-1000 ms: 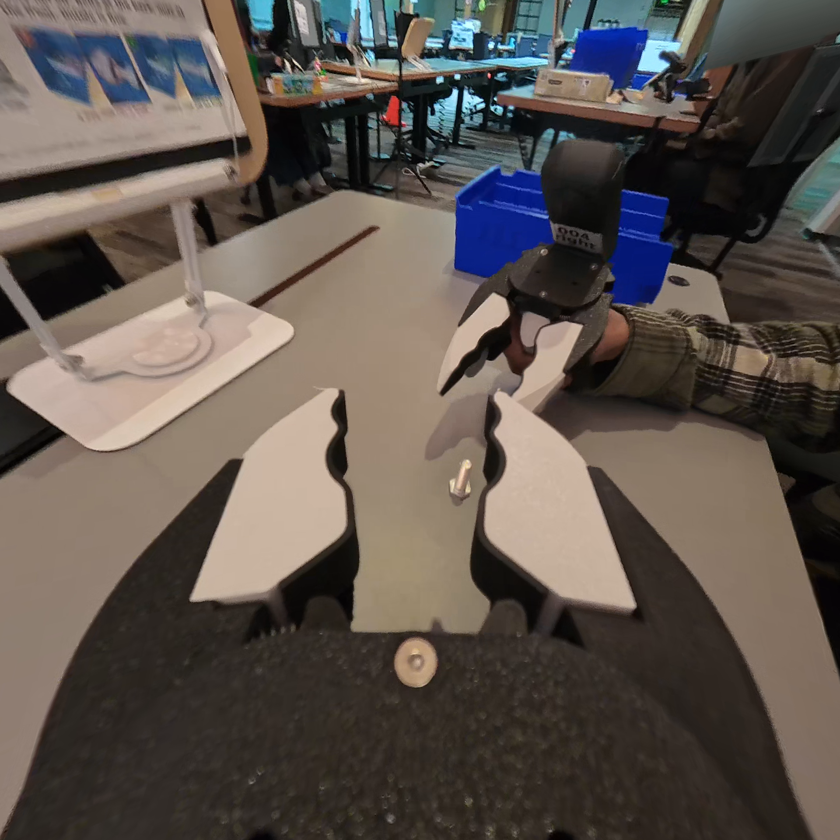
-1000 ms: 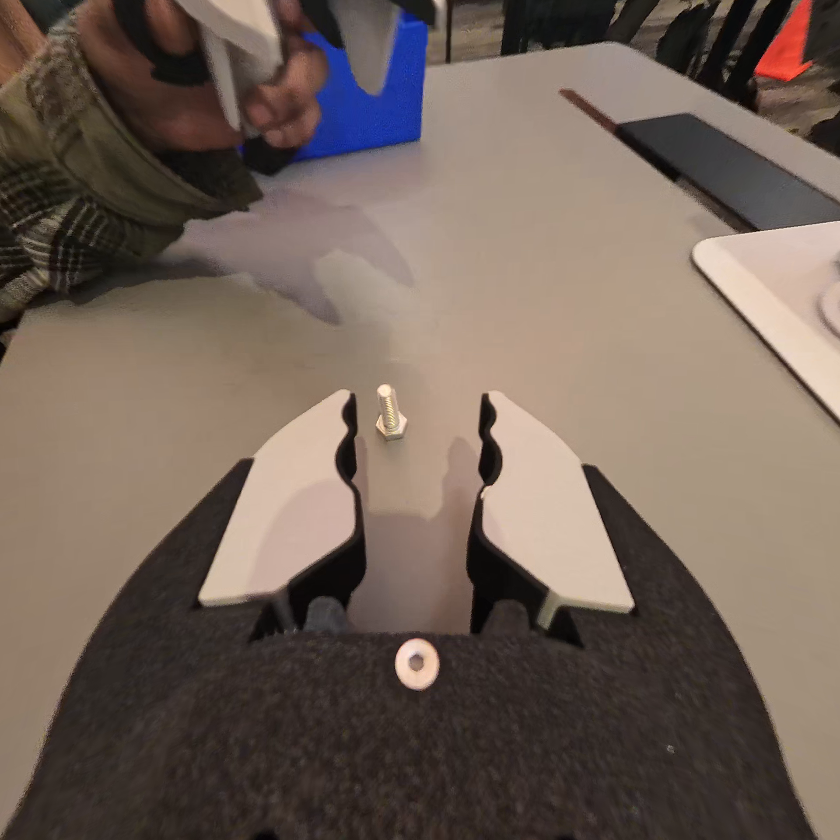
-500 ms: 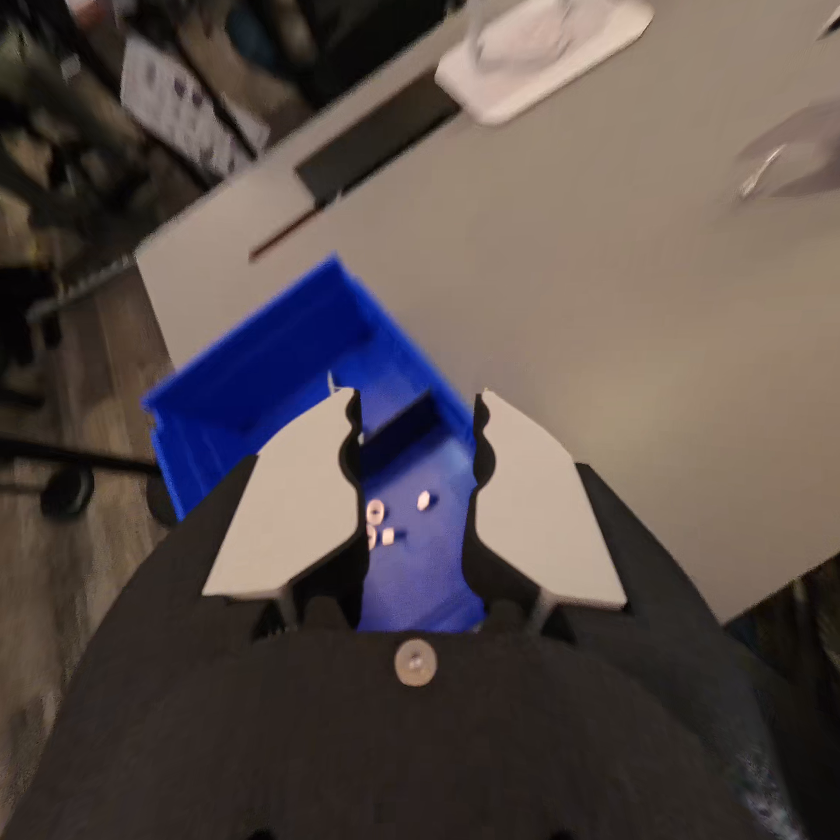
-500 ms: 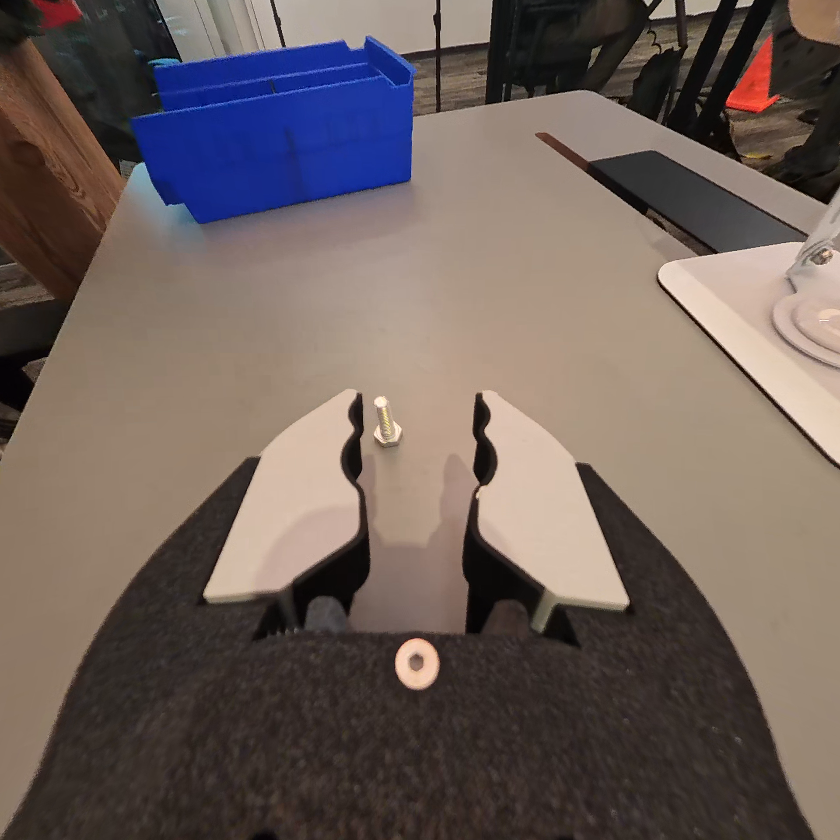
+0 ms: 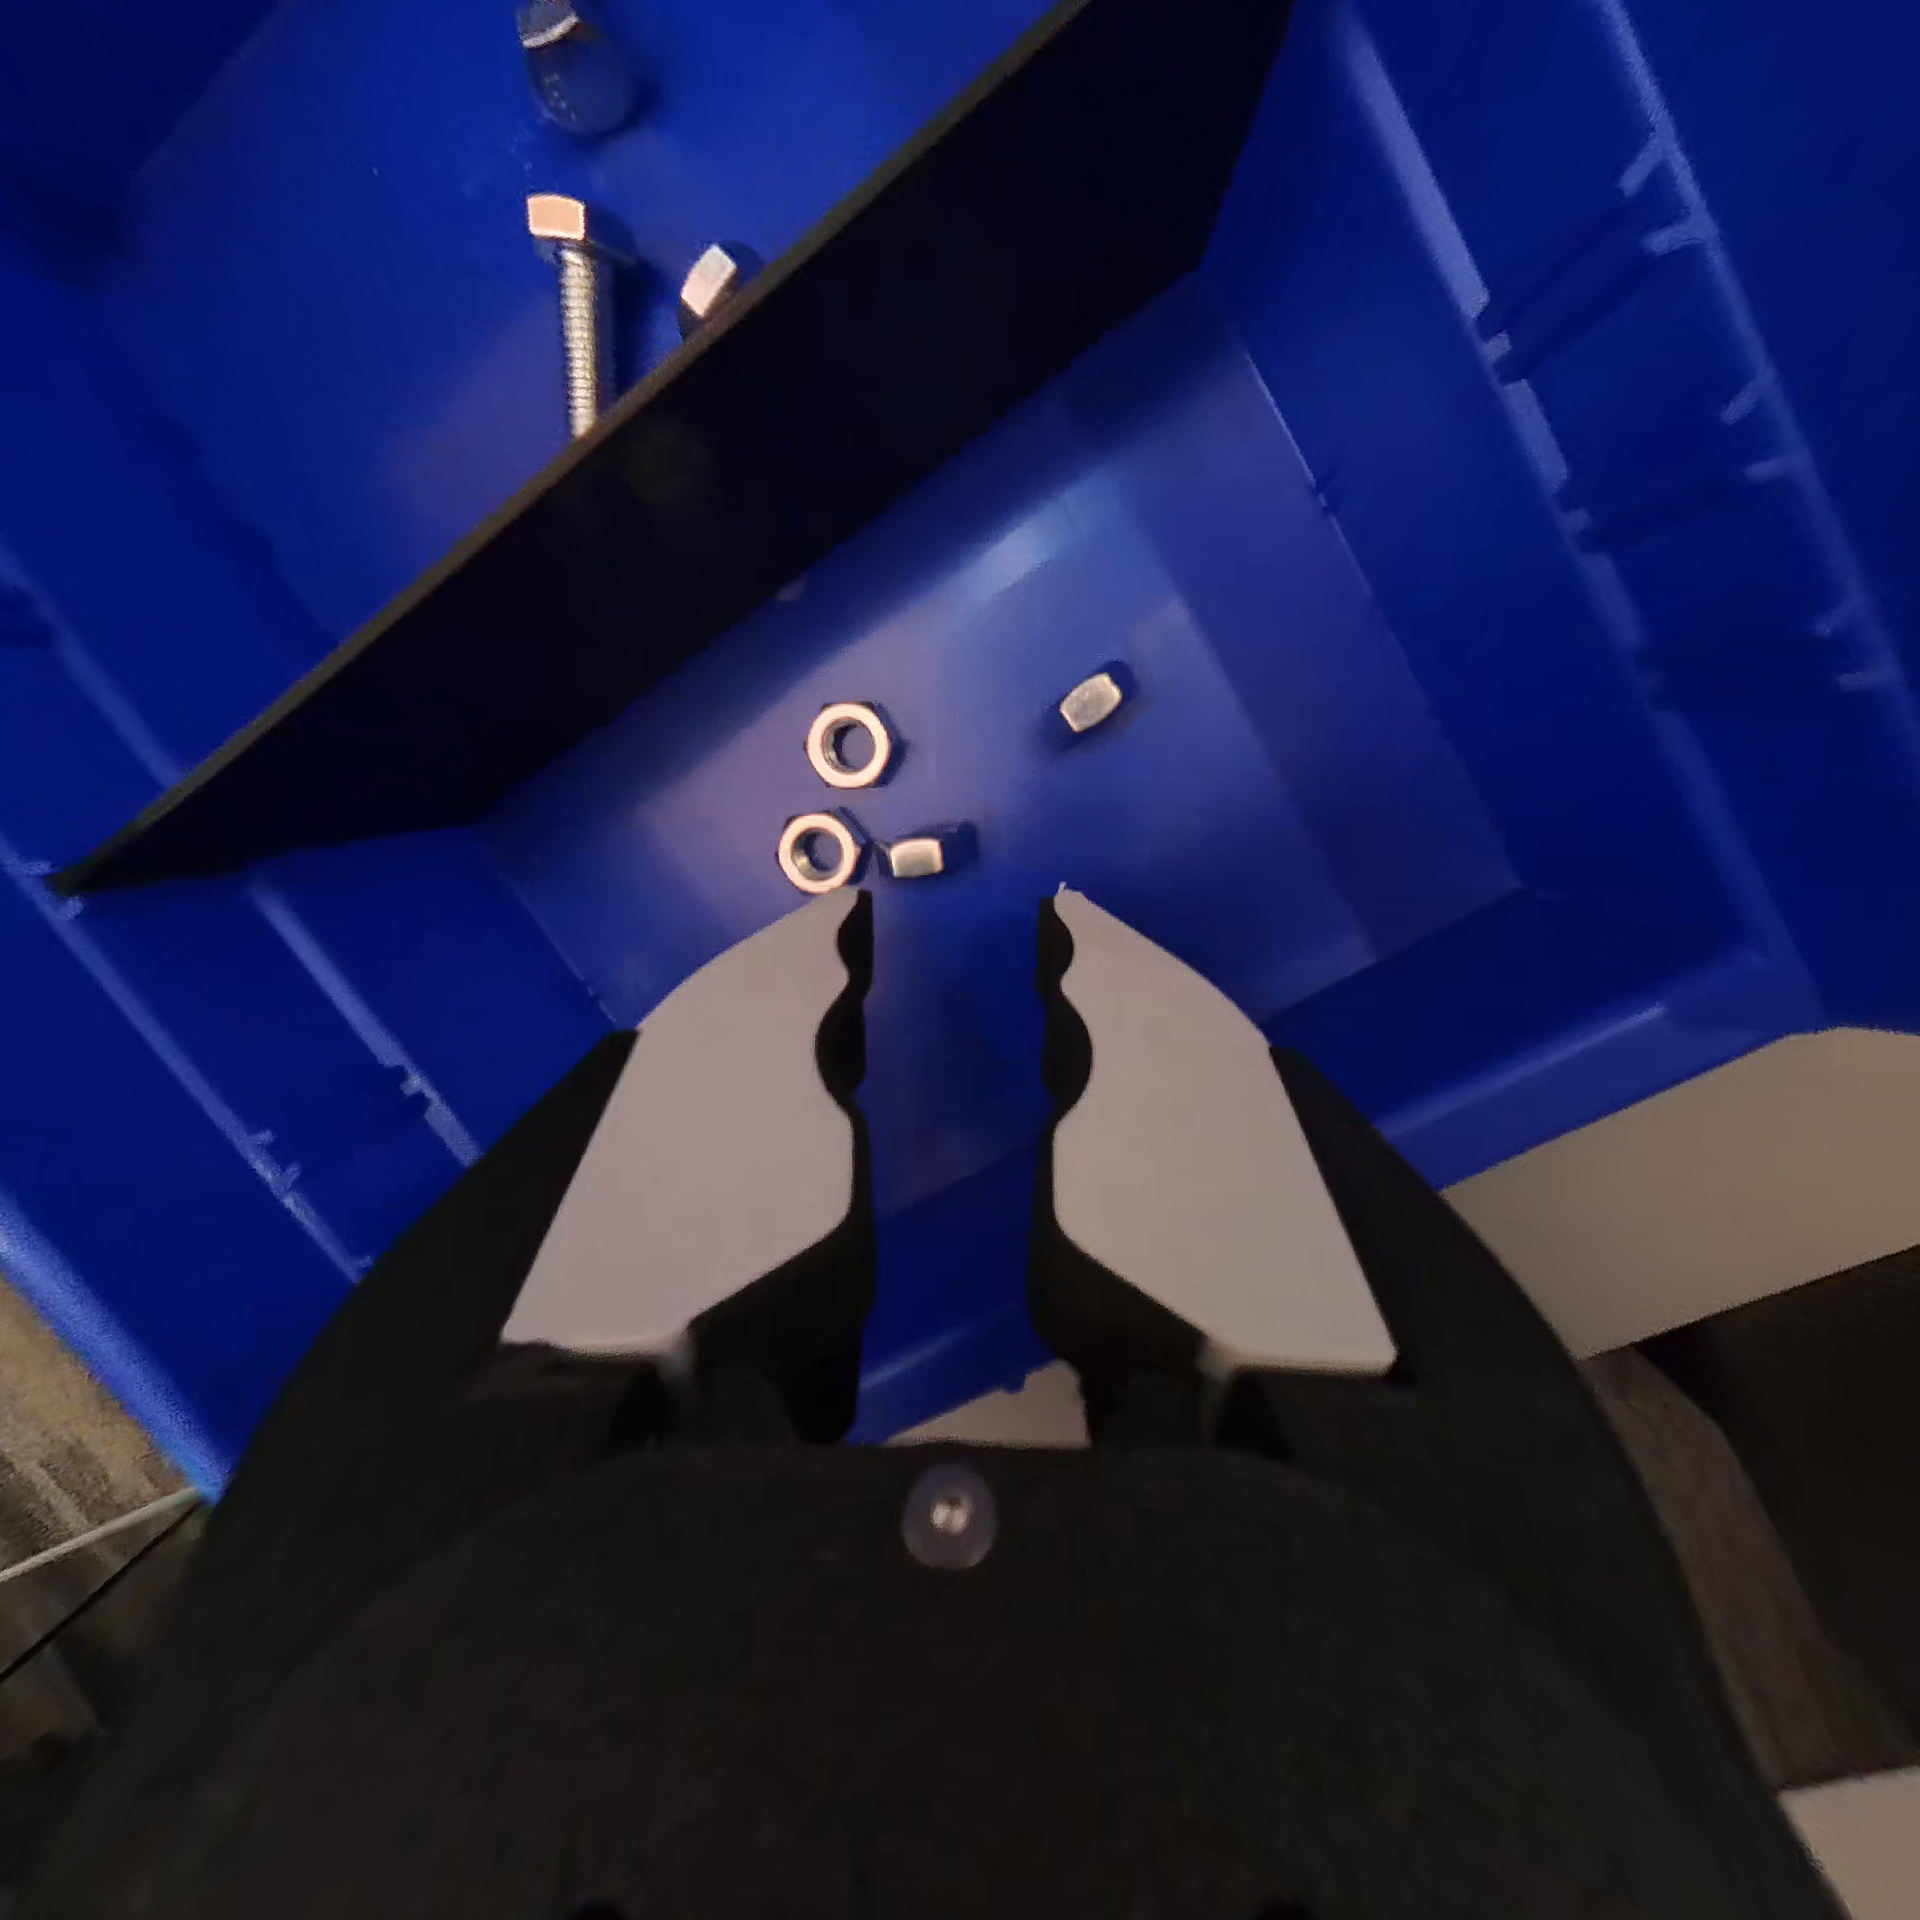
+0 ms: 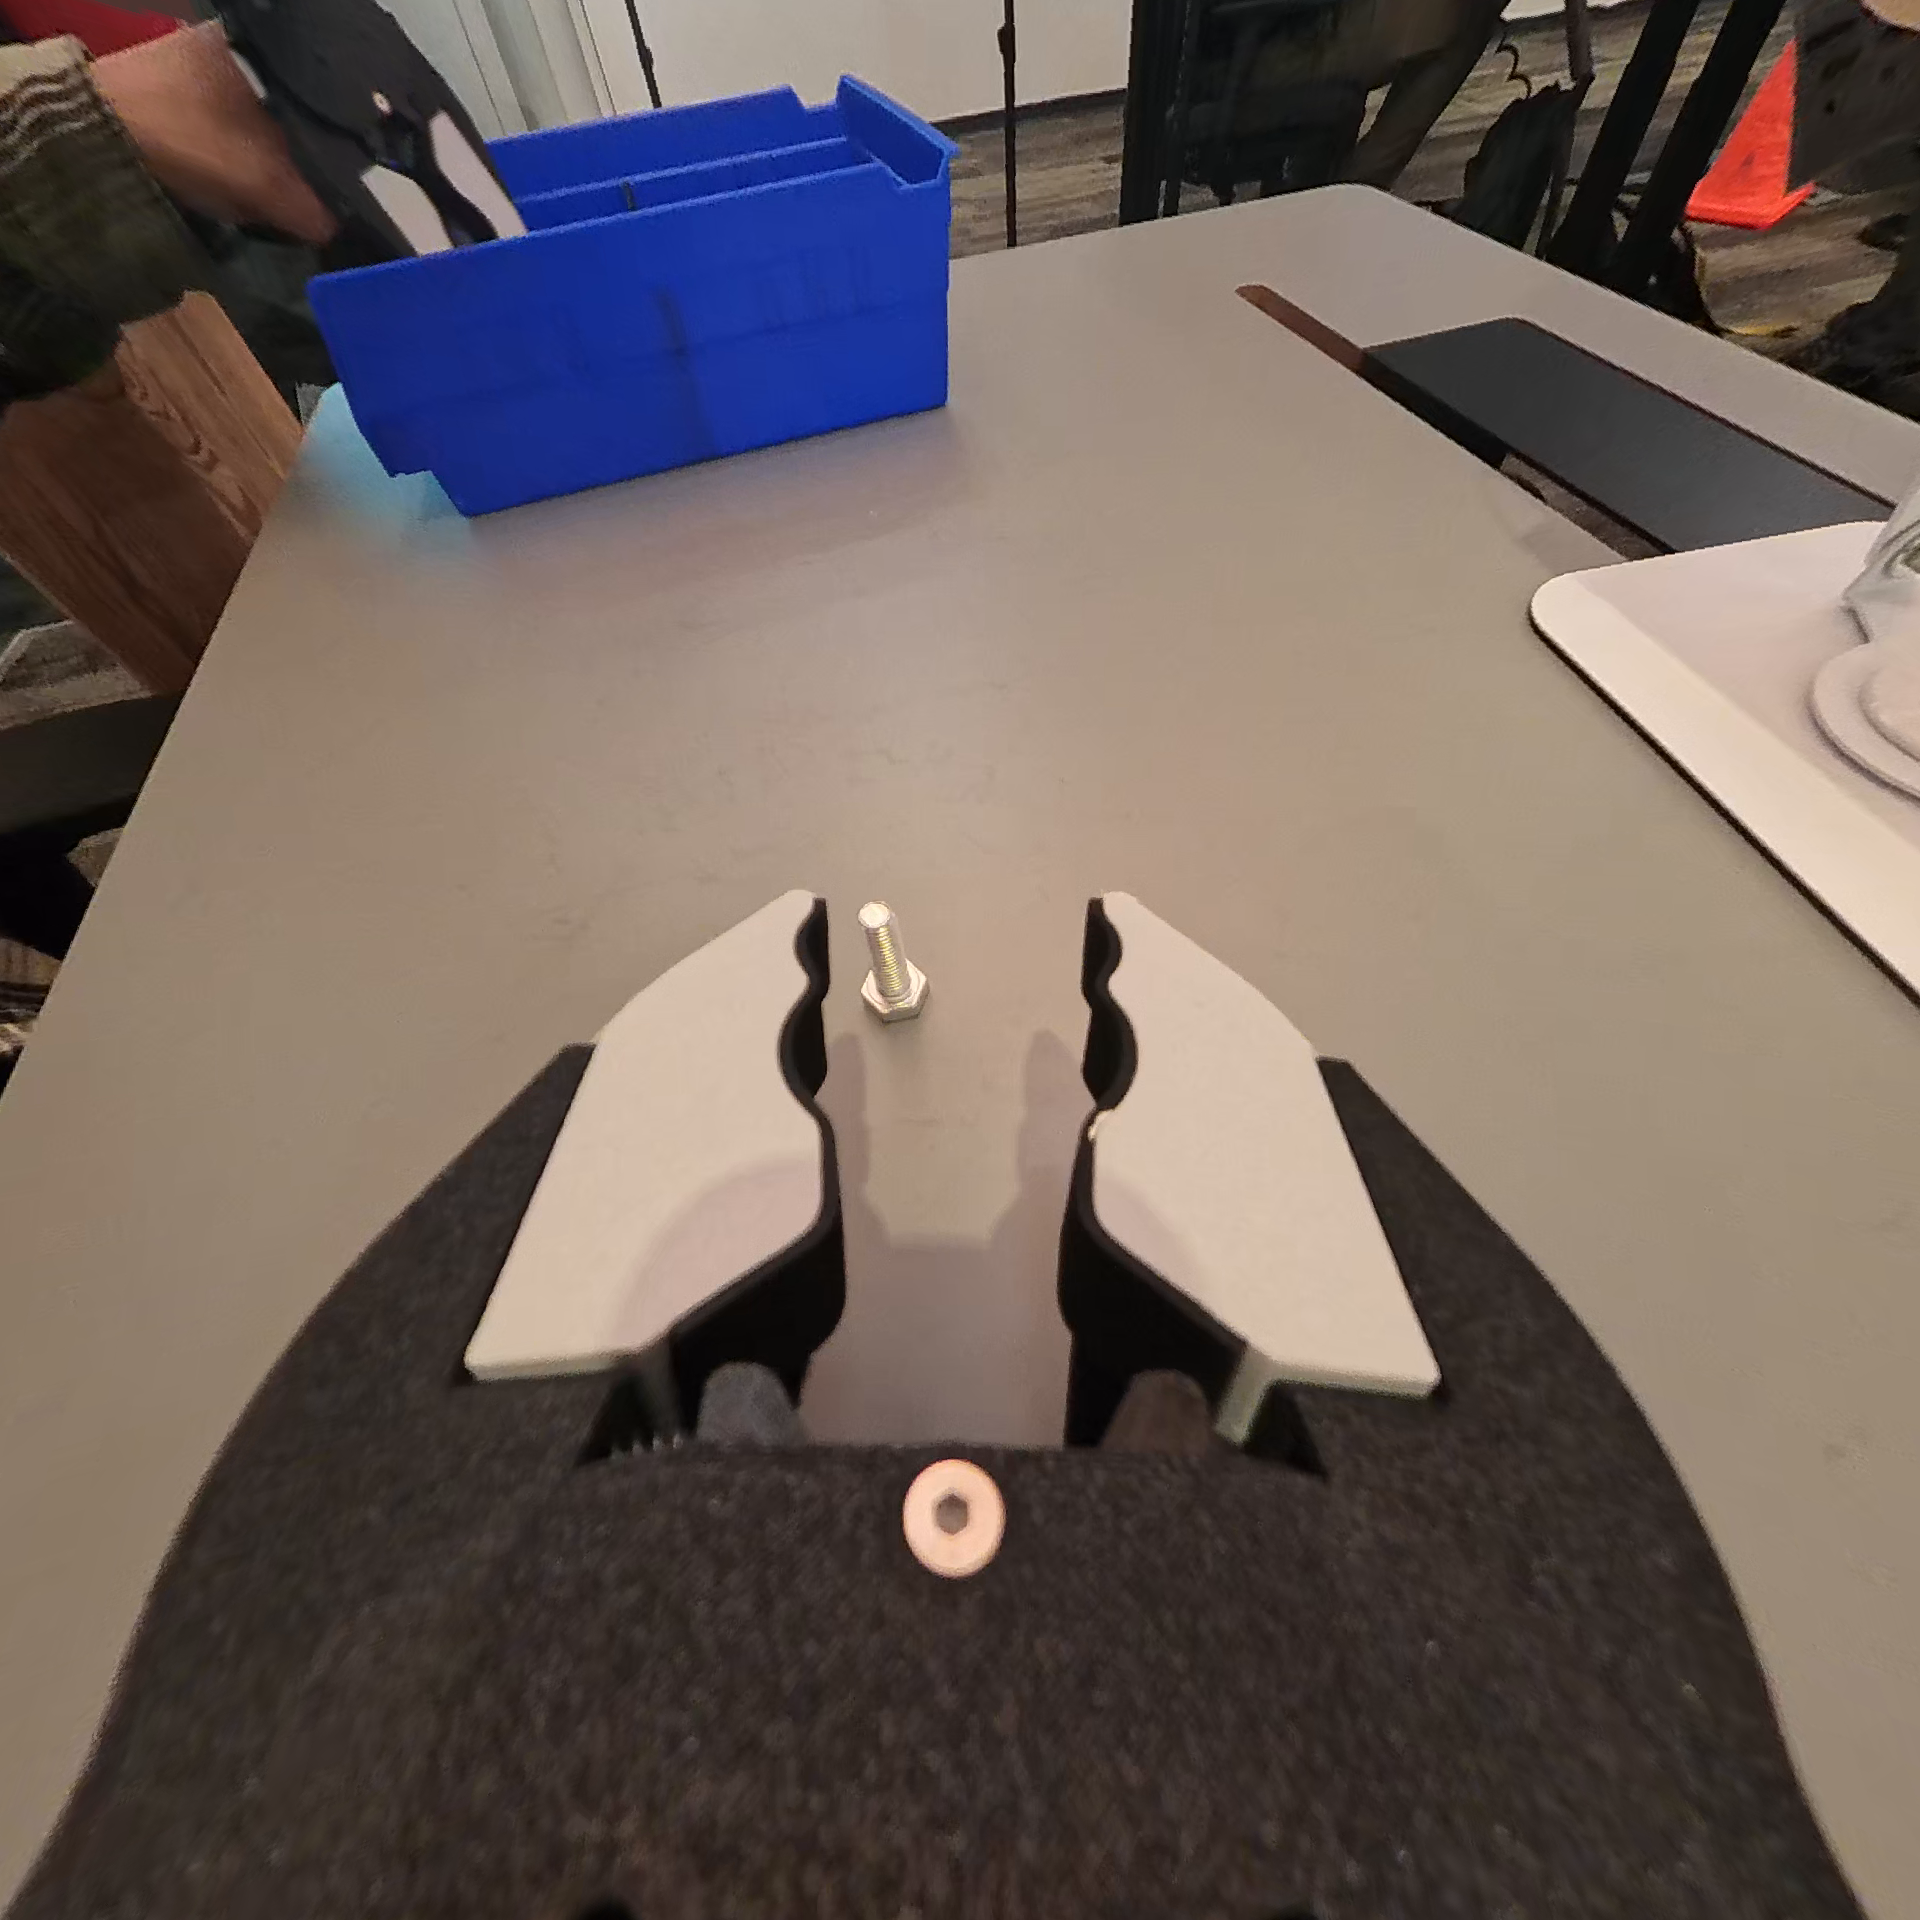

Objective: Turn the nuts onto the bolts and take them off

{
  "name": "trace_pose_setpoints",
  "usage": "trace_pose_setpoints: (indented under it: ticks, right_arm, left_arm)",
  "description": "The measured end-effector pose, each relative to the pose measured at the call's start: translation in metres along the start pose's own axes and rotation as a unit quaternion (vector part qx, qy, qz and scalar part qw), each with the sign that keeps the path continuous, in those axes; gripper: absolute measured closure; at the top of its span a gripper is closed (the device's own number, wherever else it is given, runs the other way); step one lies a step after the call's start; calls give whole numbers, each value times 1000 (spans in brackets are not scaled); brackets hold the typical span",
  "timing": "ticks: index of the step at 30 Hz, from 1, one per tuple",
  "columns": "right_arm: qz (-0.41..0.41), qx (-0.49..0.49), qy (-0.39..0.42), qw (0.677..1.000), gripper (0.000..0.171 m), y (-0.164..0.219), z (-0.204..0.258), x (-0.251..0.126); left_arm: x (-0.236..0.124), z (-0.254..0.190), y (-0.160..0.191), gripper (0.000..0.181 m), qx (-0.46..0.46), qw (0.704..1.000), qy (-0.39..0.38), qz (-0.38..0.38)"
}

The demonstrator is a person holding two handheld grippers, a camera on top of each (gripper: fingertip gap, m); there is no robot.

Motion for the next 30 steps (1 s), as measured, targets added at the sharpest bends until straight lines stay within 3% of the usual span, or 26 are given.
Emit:
trace_pose_setpoints:
  ticks: [8,22,25,30]
  right_arm:
    - [-1,1,0,1000,125,0,-1,-2]
    - [-15,4,5,1000,125,-3,-3,-8]
    - [-24,5,6,1000,126,-5,-4,-11]
    - [-30,6,15,999,126,-7,-8,-17]
  left_arm:
    - [16,6,-8,150,-31,997,36,55]
    - [23,9,-10,161,-23,995,12,97]
    - [-4,13,-18,161,-25,998,-12,50]
    - [-96,-19,-72,162,11,986,-16,-163]
Point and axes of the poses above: each gripper's, where its closed fingertips meet, x out along the fingers, y out of its underside, z = x × y across the jaws, the point moved 8 cm from there along -x, back along the fingers, and after that the axes turned 1 degree about -x, right-handed, at the moved point
